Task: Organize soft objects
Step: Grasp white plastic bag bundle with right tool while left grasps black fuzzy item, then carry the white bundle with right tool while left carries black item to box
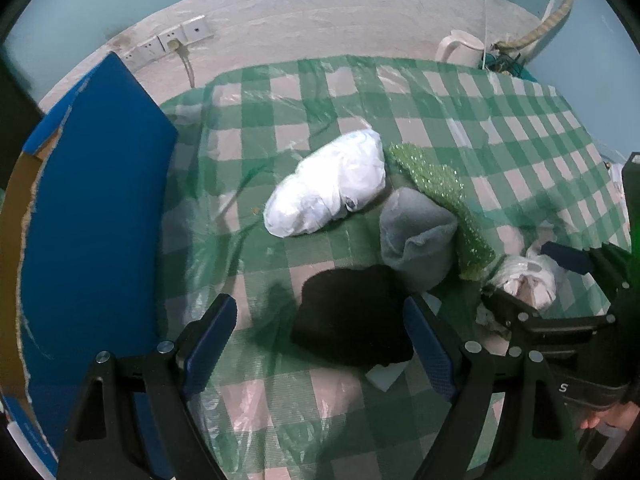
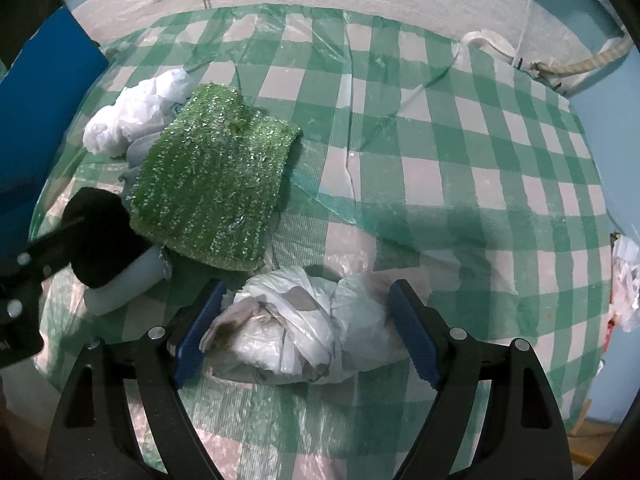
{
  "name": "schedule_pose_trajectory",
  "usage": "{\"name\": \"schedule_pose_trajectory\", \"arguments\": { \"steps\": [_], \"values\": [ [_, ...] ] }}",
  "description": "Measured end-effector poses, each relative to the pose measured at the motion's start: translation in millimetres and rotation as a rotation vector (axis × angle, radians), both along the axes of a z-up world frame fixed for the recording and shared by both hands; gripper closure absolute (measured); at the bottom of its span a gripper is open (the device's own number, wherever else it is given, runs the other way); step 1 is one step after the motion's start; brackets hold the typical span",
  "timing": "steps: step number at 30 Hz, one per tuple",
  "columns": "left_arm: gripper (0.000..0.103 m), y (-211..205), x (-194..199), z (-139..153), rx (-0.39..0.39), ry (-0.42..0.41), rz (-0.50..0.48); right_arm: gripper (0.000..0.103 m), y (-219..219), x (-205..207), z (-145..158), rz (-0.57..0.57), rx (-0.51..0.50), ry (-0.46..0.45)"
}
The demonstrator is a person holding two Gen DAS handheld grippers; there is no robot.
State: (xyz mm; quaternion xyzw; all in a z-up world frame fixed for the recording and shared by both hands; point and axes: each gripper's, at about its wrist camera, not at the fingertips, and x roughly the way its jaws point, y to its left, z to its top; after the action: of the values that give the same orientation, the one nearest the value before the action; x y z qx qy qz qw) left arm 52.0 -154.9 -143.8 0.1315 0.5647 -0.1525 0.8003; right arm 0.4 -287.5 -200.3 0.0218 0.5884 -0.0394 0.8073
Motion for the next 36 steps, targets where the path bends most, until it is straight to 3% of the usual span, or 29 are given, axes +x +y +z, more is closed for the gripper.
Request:
{"name": "schedule_pose_trajectory", "arguments": {
  "steps": [7, 14, 16, 18, 21, 27, 36],
  "values": [
    [0.017, -4, 6, -15, -0.003, 0.043, 0.003, 0.025, -6, 5, -9, 0.019, 0.03, -0.001],
    [0.014, -5, 11, -26, -0.044, 0.08, 0.014, 0.044, -3, 4, -8, 0.022, 0.053, -0.007],
    [0.02, -4, 12, -26, -0.064, 0.087, 0.008, 0.047, -2, 3, -6, 0.023, 0.061, -0.011],
    [0.039, -3, 11, -25, -0.083, 0.095, 0.0, 0.05, -3, 3, -3, 0.017, 0.07, -0.017],
    [0.052, 0, 6, -21, -0.084, 0.086, -0.021, 0.054, -4, 4, -1, 0.014, 0.081, -0.021],
    [0.058, 1, -2, -11, -0.055, 0.033, -0.035, 0.058, -5, 8, 7, 0.017, 0.088, -0.037],
    [0.059, 14, -7, 16, -0.062, -0.038, -0.003, 0.059, -9, 3, 28, -0.003, 0.1, -0.081]
  ]
}}
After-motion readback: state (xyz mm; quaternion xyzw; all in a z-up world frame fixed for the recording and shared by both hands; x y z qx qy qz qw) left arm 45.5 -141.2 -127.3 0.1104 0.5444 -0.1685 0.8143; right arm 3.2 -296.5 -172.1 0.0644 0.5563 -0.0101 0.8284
